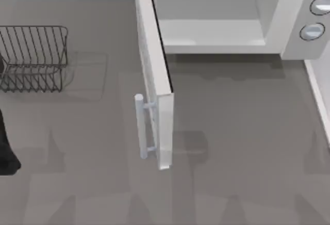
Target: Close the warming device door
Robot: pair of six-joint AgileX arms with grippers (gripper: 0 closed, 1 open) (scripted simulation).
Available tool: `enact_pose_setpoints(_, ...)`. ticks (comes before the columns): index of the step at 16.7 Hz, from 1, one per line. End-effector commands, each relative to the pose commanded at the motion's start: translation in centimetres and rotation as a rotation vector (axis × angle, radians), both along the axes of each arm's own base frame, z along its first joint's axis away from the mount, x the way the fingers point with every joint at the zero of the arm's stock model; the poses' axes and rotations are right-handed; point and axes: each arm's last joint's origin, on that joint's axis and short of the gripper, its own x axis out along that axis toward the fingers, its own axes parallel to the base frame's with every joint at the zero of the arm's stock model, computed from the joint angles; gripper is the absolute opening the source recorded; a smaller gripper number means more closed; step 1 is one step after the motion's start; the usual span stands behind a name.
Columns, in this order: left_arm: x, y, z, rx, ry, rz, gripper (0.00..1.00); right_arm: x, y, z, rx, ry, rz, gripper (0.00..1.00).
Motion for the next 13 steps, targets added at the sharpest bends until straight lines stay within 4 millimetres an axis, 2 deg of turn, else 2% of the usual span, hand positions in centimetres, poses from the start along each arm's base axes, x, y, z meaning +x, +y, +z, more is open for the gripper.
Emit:
enact_pose_setpoints(4, 0.1, -0.1, 0.2, 0.012, 0.032, -0.012, 1.00, 0.0, 0.0, 0.0, 0.000, 0.000, 0.000, 1.00)
enact_pose_setpoints(7, 0.4, -0.4, 1.2, 0.059, 0.149, -0.058, 1.00, 0.0, 0.0, 0.0, 0.000, 0.000, 0.000, 1.00)
enact_pose_setpoints(13, 2.7, -1.5, 5.6, 0.227, 0.530, -0.252, 1.00, 0.0, 0.0, 0.0, 0.000, 0.000, 0.000, 1.00)
